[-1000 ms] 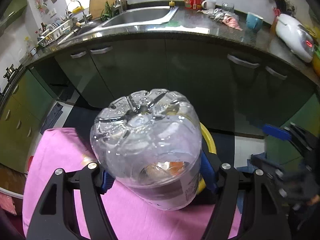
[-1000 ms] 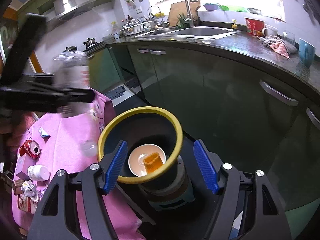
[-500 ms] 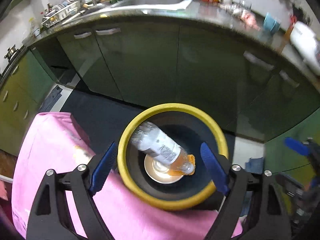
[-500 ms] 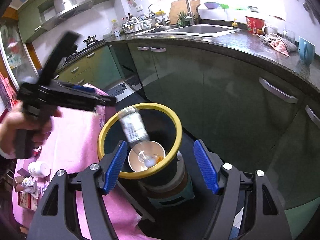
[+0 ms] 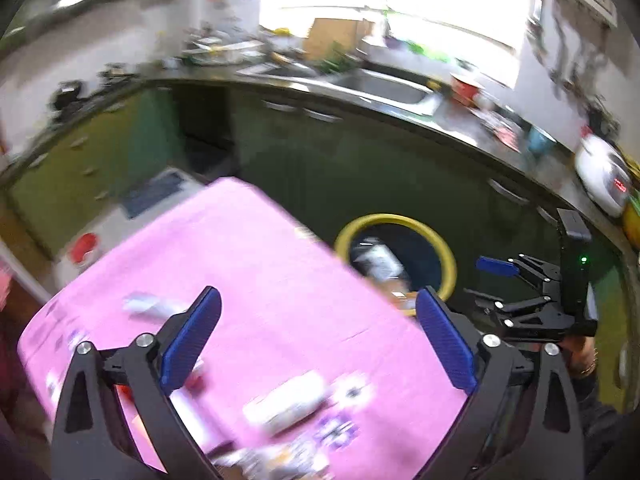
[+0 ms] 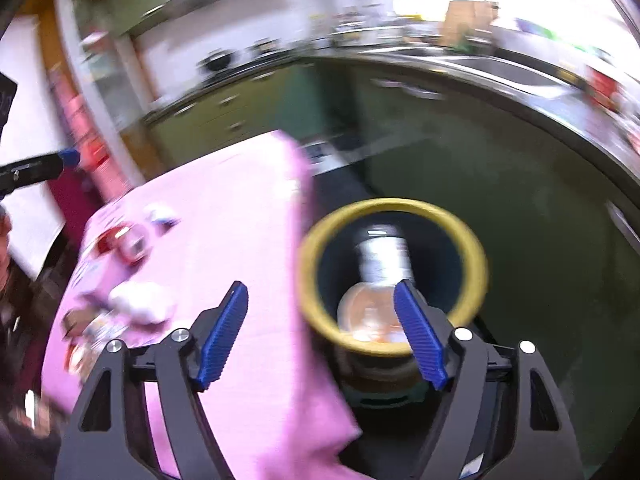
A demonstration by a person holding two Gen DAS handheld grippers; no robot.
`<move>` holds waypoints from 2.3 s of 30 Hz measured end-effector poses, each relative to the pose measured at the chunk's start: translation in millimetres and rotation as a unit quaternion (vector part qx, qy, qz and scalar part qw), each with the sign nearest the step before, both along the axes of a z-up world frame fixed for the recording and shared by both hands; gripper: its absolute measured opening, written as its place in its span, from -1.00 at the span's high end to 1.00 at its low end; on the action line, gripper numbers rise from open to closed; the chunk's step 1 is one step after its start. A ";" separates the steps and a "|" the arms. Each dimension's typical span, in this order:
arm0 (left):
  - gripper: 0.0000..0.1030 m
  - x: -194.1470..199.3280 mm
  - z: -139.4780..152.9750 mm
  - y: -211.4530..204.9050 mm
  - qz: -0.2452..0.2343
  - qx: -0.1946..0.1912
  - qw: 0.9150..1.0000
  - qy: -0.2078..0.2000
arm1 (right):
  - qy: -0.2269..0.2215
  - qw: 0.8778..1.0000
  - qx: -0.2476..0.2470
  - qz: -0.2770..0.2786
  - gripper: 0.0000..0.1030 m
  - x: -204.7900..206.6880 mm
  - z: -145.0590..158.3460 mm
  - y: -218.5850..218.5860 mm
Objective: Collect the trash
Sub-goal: 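Grasp the white supplement bottle with the right gripper and lift it, then carry the supplement bottle over the bin and open the right gripper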
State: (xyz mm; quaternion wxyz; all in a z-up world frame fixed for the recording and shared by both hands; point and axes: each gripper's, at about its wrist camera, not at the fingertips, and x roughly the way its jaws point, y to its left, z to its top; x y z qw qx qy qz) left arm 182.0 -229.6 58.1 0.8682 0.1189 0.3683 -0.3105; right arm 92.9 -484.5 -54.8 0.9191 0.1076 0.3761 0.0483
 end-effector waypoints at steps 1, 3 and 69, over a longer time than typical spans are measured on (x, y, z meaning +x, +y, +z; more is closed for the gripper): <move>-0.84 -7.7 -0.7 19.4 0.020 0.000 1.000 -0.013 | -0.001 0.999 0.000 0.034 -0.46 4.8 0.8 14.6; -0.86 -19.5 -5.7 48.5 0.049 0.005 0.998 -0.026 | -0.004 0.993 -0.007 0.120 -0.46 17.3 2.4 54.1; -0.86 -62.8 -90.8 175.8 0.161 -0.040 0.984 0.066 | 0.187 0.974 -0.123 -0.023 -0.12 152.3 -105.7 -54.4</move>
